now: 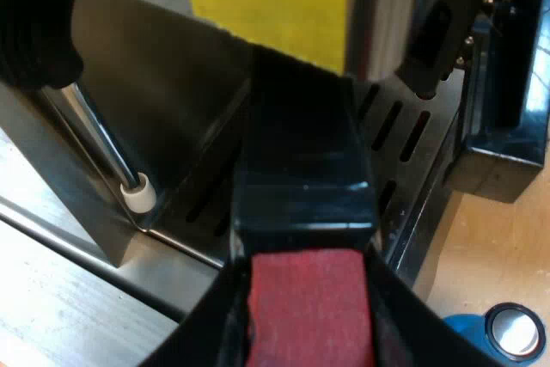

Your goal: Put the handle in the coffee machine

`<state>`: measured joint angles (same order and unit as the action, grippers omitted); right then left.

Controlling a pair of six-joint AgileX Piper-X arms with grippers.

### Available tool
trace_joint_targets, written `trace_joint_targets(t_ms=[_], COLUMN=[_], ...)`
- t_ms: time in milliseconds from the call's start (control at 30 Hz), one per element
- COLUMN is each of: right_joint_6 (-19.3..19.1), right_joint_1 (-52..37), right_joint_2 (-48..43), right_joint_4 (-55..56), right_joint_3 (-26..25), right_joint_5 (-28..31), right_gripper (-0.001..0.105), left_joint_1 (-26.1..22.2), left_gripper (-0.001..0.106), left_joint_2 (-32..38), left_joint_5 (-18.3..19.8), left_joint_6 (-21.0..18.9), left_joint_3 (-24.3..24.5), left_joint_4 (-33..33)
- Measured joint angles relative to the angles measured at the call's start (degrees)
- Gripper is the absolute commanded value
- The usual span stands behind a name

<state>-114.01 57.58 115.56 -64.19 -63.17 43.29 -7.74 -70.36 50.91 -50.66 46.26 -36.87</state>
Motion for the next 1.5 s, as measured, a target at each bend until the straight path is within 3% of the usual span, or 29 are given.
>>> trace_joint_targets(t_ms=[367,1200,1333,1367,1500], right_joint_6=[-2.55,-2.94,-2.94,-2.94,-2.94], right_joint_1=[0.00,0.00,0.00,0.00,0.00], right_joint_2=[-0.02,0.65,0.65,0.65,0.77], right_joint_4=[-0.29,-2.64,-2.64,-2.64,-2.64], right_joint_3=[0.00,-0.14,-0.14,-0.14,-0.14], right_joint_5=[0.19,0.27,0.27,0.27,0.40], right_gripper=[0.035,0.035,0.035,0.035,0.035], left_joint_1=[0.00,0.00,0.00,0.00,-0.45], left_gripper=[0.000,0.001,0.034,0.046,0.068], left_joint_2=[0.00,0.00,0.00,0.00,0.00], left_joint_5=[0.00,0.00,0.00,0.00,0.52], left_joint_6=[0.00,0.00,0.00,0.00,-0.81], left_joint_3=[0.00,0.00,0.00,0.00,0.13], left_joint_4=[0.00,0.00,0.00,0.00,1.07])
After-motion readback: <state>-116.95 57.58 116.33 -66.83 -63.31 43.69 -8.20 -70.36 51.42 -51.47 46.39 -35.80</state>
